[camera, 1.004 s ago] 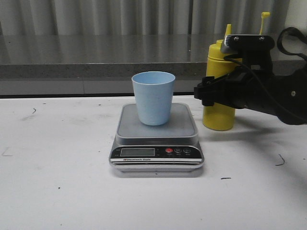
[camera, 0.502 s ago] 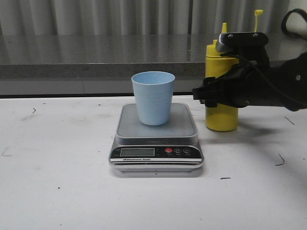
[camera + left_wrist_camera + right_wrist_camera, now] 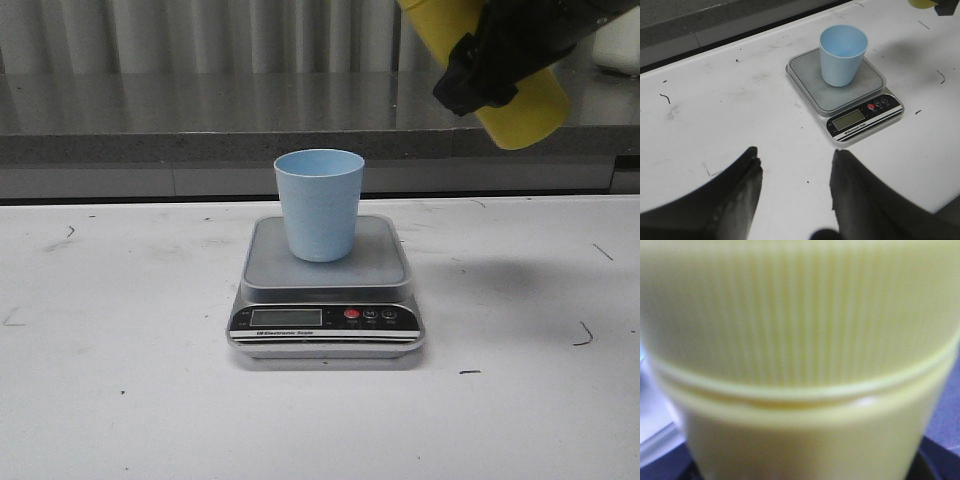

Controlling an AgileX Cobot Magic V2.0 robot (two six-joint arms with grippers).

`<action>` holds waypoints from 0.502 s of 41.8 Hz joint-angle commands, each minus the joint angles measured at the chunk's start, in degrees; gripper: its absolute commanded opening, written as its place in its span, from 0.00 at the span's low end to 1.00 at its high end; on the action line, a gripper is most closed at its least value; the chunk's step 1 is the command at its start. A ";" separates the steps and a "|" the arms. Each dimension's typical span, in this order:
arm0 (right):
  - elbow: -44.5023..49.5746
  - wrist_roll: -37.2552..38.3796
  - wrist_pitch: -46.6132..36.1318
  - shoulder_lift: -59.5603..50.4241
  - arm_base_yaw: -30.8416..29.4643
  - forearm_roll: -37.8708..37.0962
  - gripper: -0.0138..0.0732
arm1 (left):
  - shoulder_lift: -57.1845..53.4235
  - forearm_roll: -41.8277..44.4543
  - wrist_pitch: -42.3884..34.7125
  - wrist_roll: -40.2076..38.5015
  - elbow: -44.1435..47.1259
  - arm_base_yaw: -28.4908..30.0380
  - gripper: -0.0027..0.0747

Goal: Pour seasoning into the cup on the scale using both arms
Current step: 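Lift the yellow bottle with the right gripper toward the cup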

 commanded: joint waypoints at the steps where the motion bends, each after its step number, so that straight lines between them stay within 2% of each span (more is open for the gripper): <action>1: -6.04 -9.61 5.71 -2.45 1.37 -2.02 0.53 | -0.11 -0.05 -4.05 -0.22 -1.50 -0.35 0.44; 10: -7.72 -11.53 10.67 -0.34 3.66 -15.25 0.52 | -0.11 -0.05 -4.05 -0.22 -1.50 -0.35 0.44; 16: -7.81 -6.95 13.20 1.21 3.79 -20.14 0.52 | -0.11 -0.05 -4.05 -0.22 -1.50 -0.35 0.44; 21: -8.18 -1.71 15.64 1.76 3.79 -27.19 0.52 | -0.11 -0.05 -4.05 -0.22 -1.50 -0.35 0.44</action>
